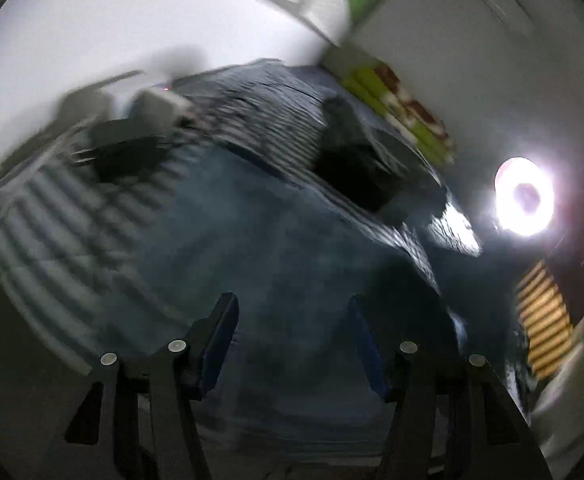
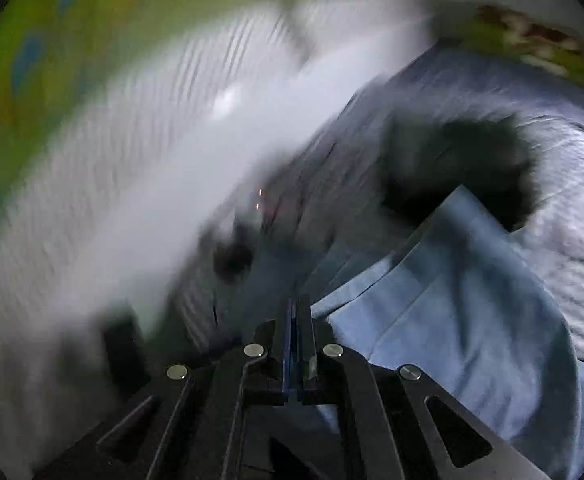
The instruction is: Organize objects
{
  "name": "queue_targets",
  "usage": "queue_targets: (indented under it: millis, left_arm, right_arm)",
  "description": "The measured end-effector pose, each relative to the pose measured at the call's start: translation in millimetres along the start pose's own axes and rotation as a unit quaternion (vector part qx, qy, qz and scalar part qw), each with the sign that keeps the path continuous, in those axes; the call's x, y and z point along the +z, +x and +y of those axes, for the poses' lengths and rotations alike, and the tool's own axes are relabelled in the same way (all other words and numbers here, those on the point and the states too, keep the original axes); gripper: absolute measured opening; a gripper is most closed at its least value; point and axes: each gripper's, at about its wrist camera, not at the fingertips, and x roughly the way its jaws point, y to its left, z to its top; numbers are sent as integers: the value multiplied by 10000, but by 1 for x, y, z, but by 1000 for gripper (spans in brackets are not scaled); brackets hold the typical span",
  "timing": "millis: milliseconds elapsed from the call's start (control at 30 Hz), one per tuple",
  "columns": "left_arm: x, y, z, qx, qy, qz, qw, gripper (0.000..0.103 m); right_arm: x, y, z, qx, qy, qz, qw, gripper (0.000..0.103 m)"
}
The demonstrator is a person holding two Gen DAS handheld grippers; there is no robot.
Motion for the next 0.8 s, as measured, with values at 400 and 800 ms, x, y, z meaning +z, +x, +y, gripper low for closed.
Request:
queue_targets:
  millis: [400, 800]
  left_arm:
    - [-10, 3, 14, -59, 63, 253, 9996, 60]
    - [-37, 57, -64, 470, 1256, 635, 9889, 79]
  right_arm:
    - [-45, 49, -18, 1522, 237, 901, 9839, 24]
    - [42, 69, -108, -365, 82, 657, 9971, 32]
